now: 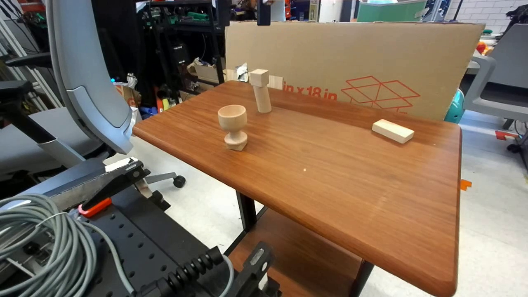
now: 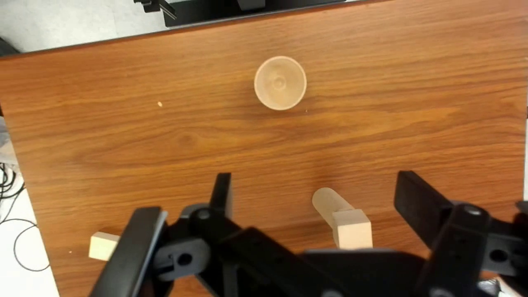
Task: Pick up the object from the table and place it on top of the other object
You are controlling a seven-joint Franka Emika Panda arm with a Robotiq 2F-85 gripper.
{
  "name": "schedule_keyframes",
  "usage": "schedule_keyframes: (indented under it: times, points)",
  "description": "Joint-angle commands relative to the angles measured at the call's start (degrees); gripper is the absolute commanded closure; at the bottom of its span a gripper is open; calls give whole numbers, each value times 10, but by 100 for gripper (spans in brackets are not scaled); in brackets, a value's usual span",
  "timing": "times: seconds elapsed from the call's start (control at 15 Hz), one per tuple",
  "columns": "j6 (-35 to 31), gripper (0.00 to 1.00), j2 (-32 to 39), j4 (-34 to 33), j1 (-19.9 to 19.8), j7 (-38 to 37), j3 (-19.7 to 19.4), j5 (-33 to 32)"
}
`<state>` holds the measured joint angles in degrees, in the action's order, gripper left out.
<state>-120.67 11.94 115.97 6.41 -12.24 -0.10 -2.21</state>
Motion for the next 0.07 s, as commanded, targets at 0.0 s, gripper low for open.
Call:
schedule_keyframes:
  times: [0.0]
  points:
    - [1, 0, -5, 5, -7, -1, 8, -2]
